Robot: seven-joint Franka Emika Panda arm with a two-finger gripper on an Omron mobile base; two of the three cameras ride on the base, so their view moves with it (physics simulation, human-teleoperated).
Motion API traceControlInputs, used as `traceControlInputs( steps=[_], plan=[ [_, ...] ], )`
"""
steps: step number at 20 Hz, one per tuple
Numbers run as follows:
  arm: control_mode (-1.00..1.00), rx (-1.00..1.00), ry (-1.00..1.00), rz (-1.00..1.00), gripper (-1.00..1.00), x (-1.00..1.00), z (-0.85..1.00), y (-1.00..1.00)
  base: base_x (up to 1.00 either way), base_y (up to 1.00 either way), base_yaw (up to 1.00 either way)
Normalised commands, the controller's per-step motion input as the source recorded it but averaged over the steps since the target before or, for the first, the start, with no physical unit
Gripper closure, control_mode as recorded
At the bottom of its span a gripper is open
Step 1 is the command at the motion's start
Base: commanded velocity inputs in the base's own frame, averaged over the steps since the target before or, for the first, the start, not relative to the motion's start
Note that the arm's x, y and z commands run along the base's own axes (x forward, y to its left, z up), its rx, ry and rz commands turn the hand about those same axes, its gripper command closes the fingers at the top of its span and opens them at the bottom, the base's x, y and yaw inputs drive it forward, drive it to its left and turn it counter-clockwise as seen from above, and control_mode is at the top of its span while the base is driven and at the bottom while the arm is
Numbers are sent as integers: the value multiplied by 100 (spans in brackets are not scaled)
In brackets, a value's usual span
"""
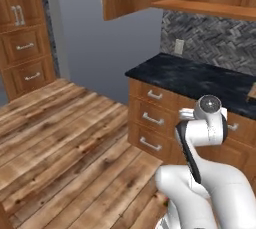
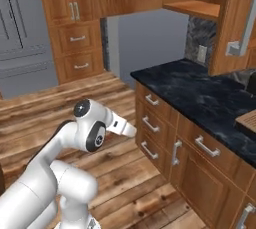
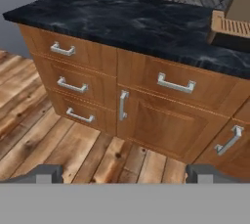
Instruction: Move the bowls from the cabinet to the plates on the dining table.
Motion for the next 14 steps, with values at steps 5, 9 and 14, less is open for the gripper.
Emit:
traceControlInputs(
  steps=[5,9,14],
  plan=[
    [100,0,0,0,-100,0,0,0,49,66,-28],
    [100,0,0,0,-100,0,0,0,31,38,-29],
    [100,0,0,0,-100,0,0,0,-1,-8,-20]
  ],
)
